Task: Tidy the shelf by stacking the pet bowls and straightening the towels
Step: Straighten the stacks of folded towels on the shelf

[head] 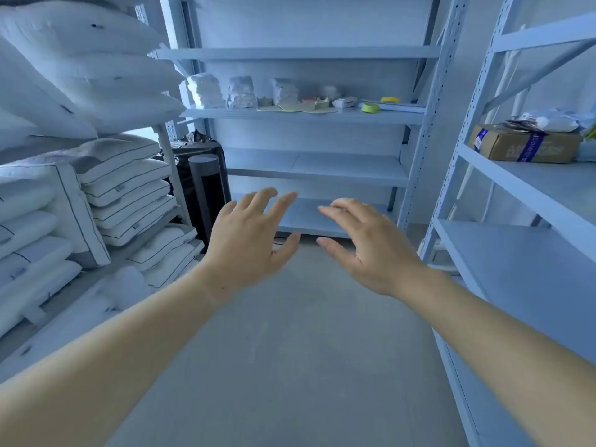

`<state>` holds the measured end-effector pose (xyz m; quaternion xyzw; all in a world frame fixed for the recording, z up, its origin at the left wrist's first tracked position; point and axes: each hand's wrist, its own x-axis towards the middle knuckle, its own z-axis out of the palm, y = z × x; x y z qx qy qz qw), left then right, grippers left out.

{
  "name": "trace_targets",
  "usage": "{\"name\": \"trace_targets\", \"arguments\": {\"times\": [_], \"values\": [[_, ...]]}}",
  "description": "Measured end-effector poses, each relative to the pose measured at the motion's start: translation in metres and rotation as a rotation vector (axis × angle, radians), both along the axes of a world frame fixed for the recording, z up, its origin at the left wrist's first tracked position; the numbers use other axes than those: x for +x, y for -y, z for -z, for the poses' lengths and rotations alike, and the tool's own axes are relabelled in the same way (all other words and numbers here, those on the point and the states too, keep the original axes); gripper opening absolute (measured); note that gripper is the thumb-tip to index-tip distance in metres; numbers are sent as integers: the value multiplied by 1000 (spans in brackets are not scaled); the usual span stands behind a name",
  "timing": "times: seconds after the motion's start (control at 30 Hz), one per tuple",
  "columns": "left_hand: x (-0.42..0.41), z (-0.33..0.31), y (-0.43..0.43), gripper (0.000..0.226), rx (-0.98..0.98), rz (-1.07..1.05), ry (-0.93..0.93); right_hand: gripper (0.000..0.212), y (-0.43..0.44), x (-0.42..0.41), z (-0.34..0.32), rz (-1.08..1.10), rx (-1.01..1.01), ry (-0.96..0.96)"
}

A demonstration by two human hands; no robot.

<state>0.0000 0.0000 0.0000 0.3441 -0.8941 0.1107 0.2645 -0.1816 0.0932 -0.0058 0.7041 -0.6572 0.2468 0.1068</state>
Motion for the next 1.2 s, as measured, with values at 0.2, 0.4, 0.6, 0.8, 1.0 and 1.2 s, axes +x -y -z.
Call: {"name": "trace_targets", "arguments": {"times": [0.2,0.4,0.6,0.8,1.0,1.2], "values": [[-7,45,45,61,54,-7,37,50,45,-8,43,8,75,47],[-13,75,116,51,147,-7,35,48,113,-20,70,6,155,65],[-9,86,188,48,211,-27,65,45,184,-22,82,-7,193,103],[-16,86,247,47,266,-2,-56,43,253,-14,84,-34,125,201],[-33,90,295,48,328,-35,-67,42,314,-31,83,-35,119,262],[-70,90,368,47,290,-49,-21,40,386,-78,90,-84,86,320]]}}
